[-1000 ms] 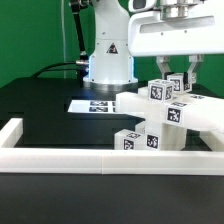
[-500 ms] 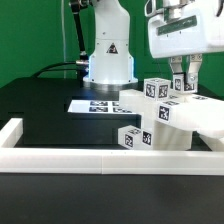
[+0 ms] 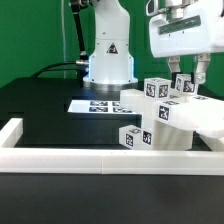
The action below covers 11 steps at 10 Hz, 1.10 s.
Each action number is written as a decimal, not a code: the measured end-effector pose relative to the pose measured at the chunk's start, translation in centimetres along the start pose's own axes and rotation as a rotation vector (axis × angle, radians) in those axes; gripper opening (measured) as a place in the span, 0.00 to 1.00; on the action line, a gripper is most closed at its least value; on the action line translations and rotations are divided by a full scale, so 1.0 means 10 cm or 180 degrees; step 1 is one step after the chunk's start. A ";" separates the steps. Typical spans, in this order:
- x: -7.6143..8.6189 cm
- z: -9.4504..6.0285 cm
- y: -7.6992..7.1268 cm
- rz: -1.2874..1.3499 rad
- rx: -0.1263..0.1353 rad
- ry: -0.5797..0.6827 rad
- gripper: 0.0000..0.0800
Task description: Assemble chair
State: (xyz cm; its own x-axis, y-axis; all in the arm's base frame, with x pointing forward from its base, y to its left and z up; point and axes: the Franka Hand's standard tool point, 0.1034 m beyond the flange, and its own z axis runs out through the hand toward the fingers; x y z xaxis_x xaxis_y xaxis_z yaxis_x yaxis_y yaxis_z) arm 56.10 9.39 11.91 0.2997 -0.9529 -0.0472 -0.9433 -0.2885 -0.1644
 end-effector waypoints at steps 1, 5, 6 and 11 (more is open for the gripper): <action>0.00 -0.01 -0.01 -0.0318 0.0005 0.0014 0.78; 0.01 0.00 0.00 -0.1356 -0.0026 0.0042 0.81; 0.00 0.00 0.00 -0.1768 -0.0078 0.0095 0.81; 0.01 0.02 0.00 -0.3117 -0.0172 0.0141 0.81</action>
Offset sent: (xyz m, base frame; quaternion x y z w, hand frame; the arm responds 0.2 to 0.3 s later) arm 0.0000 0.0000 0.0000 0.0000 0.0000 -0.1938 0.9810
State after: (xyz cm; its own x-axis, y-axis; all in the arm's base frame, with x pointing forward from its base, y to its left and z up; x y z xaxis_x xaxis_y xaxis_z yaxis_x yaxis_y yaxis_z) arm 56.21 9.32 11.73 0.9483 -0.2924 0.1231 -0.2862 -0.9559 -0.0657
